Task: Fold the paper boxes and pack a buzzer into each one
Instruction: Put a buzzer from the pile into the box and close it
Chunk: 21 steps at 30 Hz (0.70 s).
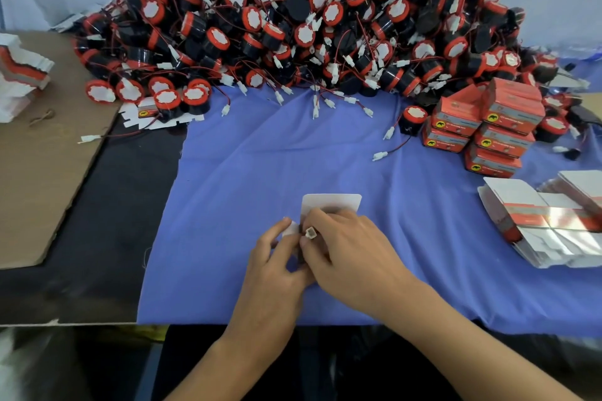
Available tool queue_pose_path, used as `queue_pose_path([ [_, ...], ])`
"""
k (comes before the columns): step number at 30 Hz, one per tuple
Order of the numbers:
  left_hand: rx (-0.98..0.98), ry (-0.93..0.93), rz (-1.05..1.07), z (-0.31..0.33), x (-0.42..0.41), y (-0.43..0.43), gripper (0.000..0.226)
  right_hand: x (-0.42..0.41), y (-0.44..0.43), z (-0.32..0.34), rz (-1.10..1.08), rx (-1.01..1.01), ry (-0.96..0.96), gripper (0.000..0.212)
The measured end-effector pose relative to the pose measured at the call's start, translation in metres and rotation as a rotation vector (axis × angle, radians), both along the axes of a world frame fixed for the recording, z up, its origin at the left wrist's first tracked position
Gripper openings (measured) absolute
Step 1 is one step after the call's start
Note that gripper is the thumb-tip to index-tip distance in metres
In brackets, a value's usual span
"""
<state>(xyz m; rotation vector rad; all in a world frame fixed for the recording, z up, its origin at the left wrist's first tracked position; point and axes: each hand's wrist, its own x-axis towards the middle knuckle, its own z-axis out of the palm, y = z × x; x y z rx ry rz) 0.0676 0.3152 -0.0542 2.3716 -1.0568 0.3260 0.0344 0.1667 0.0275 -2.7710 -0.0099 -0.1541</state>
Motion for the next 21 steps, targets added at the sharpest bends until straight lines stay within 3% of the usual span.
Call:
queue_pose_path([
  [8,-0.093,-0.021,-0.15,-0.006,-0.004,0.01,0.039,0.002,0.001,-0.003,0.009,0.035,-0.021,0.009],
  [12,-0.223,0.065,-0.083,-0.004,-0.002,0.01,0.025,0.002,0.0,-0.005,0.032,-0.047,0.009,0.011],
  [13,-0.271,0.0,-0.046,-0.005,-0.001,0.01,0.02,0.001,-0.001,-0.004,0.047,-0.056,0.035,0.014],
  [18,-0.595,0.287,0.086,-0.003,-0.001,0.011,0.012,-0.002,-0.015,-0.002,0.165,-0.077,0.138,0.024],
  [21,-0.664,0.363,0.112,-0.002,0.003,0.014,0.017,-0.004,-0.015,-0.002,0.208,-0.12,0.153,0.026],
])
